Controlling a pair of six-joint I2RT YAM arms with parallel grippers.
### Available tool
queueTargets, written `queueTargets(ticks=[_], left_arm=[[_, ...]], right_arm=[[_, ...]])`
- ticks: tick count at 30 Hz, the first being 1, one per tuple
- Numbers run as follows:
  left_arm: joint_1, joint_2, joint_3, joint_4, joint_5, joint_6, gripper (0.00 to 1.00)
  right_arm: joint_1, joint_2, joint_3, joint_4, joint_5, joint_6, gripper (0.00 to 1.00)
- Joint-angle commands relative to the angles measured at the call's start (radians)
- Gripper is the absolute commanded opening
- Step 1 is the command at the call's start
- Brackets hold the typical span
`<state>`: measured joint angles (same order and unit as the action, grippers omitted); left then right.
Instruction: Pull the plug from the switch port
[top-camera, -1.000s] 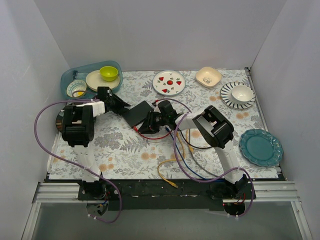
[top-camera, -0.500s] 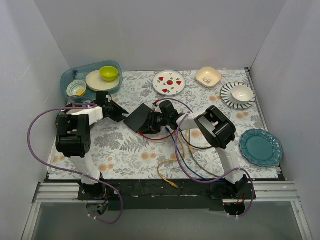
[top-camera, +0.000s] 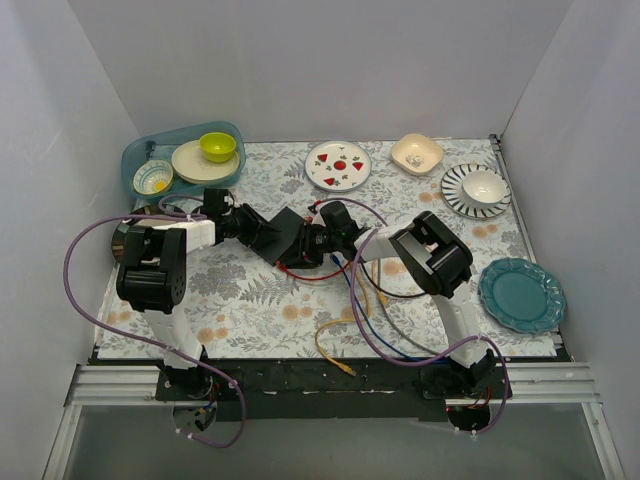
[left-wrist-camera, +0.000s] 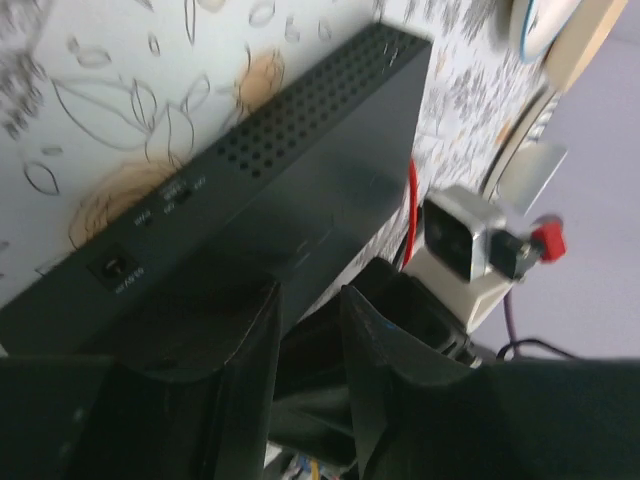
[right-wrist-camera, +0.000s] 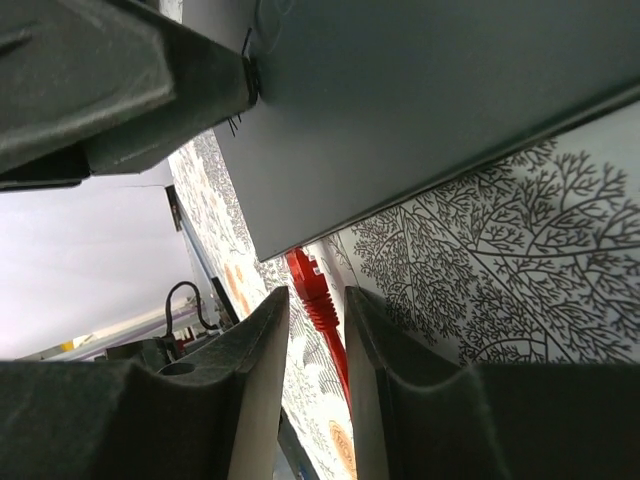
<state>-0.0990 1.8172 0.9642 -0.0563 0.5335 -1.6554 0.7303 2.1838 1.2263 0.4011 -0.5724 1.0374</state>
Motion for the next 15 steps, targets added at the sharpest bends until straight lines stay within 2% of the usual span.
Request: queueTargets(ticks=[1, 15], left_arm=[[0.002, 0.024, -0.044, -0.008, 0.045, 0.043, 0.31], [0.001, 0.073, -0.051, -0.043, 0.022, 0.066, 0.3]], right_arm=[[-0.005, 0.037, 0.009, 0.01, 0.014, 0.018, 0.36], [0.001, 0.091, 0.082, 0.028, -0.003, 0.052, 0.33]])
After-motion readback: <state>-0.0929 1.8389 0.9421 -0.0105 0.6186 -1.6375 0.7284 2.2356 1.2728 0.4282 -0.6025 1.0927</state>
